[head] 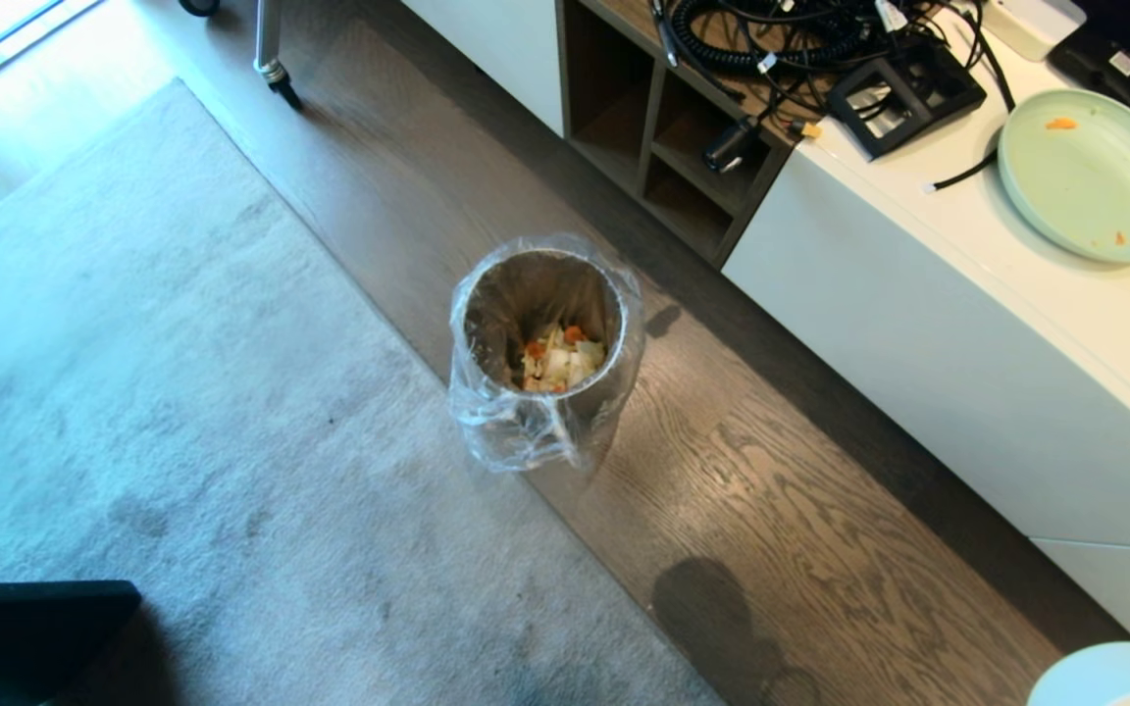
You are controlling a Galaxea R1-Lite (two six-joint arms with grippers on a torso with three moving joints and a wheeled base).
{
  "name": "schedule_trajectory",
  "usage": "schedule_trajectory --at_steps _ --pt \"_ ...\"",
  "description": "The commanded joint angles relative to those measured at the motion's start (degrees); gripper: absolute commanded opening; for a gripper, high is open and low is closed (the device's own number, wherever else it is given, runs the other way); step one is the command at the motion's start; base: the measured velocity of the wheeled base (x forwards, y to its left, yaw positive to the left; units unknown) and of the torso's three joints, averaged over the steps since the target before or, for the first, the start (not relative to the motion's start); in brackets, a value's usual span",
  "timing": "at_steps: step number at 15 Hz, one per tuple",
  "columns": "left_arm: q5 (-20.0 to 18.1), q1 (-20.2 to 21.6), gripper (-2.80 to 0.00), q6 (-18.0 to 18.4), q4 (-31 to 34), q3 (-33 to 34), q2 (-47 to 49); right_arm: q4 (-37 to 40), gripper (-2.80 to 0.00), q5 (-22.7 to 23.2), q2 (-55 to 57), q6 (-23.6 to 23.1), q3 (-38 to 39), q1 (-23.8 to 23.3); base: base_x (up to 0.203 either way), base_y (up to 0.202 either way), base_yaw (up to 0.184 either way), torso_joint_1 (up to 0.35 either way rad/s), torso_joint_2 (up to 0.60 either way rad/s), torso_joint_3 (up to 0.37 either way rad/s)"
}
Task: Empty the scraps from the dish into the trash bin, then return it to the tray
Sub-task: Put the bowl back to the table
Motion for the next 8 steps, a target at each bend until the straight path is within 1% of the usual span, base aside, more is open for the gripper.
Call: schedule_trajectory --at_steps 1,8 --pt "0.02 0.0 -2.8 -0.05 -0.02 0.0 -0.02 0.04 -2.8 0.02 0.13 -0.03 0.0 -0.06 0.0 0.0 0.0 0.0 0.0 0.0" --pt "0.02 0.0 -2.8 0.04 -0.02 0.0 -0.02 0.04 -2.8 0.02 0.13 0.06 0.0 -0.06 0.0 0.0 0.0 0.0 0.0 0.0"
